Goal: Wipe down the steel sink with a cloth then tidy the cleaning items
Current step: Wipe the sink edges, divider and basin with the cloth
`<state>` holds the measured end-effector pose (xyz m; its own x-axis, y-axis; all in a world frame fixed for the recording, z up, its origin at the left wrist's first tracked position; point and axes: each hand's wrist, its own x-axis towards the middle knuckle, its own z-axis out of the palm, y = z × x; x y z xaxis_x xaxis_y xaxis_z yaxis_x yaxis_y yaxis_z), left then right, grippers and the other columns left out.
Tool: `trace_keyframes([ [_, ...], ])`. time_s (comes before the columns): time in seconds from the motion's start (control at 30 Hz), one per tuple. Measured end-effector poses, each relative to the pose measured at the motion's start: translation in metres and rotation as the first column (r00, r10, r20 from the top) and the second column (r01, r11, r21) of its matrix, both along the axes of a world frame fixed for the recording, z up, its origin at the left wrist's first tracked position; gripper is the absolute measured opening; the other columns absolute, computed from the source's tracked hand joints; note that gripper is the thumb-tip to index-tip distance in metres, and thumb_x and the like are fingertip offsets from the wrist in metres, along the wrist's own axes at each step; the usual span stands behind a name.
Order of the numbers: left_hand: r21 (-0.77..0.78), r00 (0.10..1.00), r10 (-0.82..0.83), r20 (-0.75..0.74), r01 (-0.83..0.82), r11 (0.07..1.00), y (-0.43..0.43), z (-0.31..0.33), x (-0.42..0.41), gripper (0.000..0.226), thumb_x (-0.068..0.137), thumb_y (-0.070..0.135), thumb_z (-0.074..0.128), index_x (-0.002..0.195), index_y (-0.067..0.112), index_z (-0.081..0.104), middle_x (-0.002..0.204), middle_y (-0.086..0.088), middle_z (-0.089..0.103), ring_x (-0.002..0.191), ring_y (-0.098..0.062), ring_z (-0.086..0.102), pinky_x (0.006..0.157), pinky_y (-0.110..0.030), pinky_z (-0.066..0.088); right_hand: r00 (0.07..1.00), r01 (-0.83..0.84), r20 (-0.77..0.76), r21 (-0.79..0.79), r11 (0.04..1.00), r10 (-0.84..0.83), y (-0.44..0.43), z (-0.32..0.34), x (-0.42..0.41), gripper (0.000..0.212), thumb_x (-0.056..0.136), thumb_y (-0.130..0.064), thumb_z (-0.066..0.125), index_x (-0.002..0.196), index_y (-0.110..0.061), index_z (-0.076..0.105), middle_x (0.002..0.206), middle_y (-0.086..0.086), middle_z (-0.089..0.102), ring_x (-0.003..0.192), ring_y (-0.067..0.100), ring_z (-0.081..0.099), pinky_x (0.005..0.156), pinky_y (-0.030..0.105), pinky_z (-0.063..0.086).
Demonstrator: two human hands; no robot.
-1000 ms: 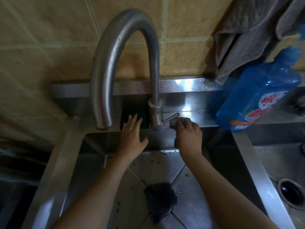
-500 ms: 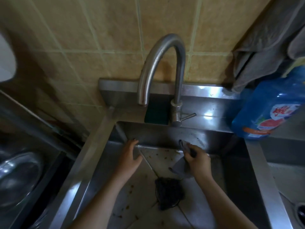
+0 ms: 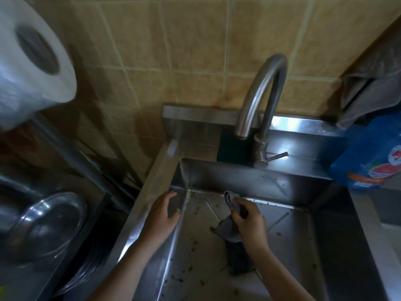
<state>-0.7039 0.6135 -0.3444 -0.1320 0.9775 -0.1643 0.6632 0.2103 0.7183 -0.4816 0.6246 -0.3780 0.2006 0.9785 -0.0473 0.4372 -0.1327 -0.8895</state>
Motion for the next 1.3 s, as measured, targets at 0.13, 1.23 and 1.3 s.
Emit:
trace_keyframes([
  [0.13, 0.029, 0.998, -0.028, 0.057, 0.026, 0.999, 0.022, -0.002, -0.024, 0.046, 0.088, 0.017, 0.058, 0.131, 0.024, 0.043, 0.139, 0.002, 0.044, 0.13, -0.015, 0.04, 0.108, -0.037, 0.036, 0.999, 0.035, 0.001, 0.003, 0.999, -0.035, 0.019, 0.01, -0.041, 0.025, 0.083, -0.005, 0.066, 0.108, -0.008, 0.066, 0.097, 0.001, 0.062, 0.089, 0.014, 0.056, 0.065, 0.002, 0.034],
  [1.23, 0.075, 0.919, -0.201, -0.339, 0.239, 0.968, 0.148, -0.05, -0.072, 0.063, 0.084, 0.03, 0.025, 0.134, -0.004, 0.042, 0.141, -0.023, 0.04, 0.13, -0.04, 0.039, 0.103, -0.042, 0.02, 0.836, -0.199, 0.54, 0.125, 0.972, 0.102, 0.185, -0.023, -0.204, 0.041, 0.087, -0.028, 0.041, 0.109, -0.007, 0.068, 0.12, 0.019, 0.062, 0.116, 0.041, 0.054, 0.095, 0.055, 0.039],
  [1.3, 0.072, 0.918, -0.196, -0.344, 0.234, 0.97, 0.148, -0.049, -0.071, 0.067, 0.084, 0.035, 0.018, 0.139, -0.001, 0.036, 0.147, -0.019, 0.032, 0.136, -0.036, 0.03, 0.106, -0.036, 0.016, 0.785, -0.227, 0.613, 0.148, 0.963, 0.091, 0.185, -0.028, -0.201, 0.042, 0.086, -0.029, 0.04, 0.11, -0.01, 0.069, 0.12, 0.017, 0.063, 0.115, 0.04, 0.056, 0.093, 0.058, 0.038],
])
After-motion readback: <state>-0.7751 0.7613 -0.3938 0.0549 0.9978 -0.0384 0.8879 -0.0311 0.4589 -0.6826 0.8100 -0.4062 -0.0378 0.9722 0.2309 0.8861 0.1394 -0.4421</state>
